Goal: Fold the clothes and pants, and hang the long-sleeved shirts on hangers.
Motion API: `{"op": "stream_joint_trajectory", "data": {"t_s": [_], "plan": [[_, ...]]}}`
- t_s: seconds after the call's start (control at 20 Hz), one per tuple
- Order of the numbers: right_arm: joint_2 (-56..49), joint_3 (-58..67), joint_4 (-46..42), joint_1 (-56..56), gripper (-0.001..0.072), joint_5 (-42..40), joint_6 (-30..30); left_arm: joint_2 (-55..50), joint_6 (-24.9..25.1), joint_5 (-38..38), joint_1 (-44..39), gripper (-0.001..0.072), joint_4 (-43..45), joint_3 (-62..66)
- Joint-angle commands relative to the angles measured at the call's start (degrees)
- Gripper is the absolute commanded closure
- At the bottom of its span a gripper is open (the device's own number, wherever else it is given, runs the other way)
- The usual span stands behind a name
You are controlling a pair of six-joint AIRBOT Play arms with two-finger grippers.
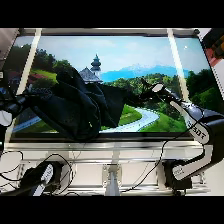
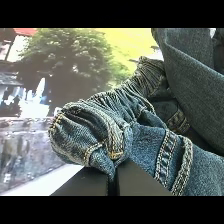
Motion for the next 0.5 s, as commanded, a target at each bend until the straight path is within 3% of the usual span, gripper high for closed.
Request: {"op": "stream_joint_trajectory", "data": {"t_s": [0.0, 0.3, 0.35, 0.45], "plan": [[-1.07, -0.02, 3.54, 0.63, 0.0320, -0.37, -1.20, -0.02, 0.02, 0.42, 0.04, 0.0669, 0.02, -0.02], [-1.07, -0.02, 4.20, 4.50, 0.0333, -3.82, -1.20, -0.02, 0.00, 0.96, 0.04, 0.0670, 0.00, -0.02], [-1.07, 0.20, 4.07, 5.11, 0.0370, -4.48, -1.25, -0.02, 0.00, 0.96, 0.04, 0.0670, 0.00, -0.02], [-1.05, 1.92, 3.91, 5.60, 0.0603, -4.70, -3.08, -0.07, 0.00, 0.98, 0.04, 0.0670, 0.00, -0.02]]}}
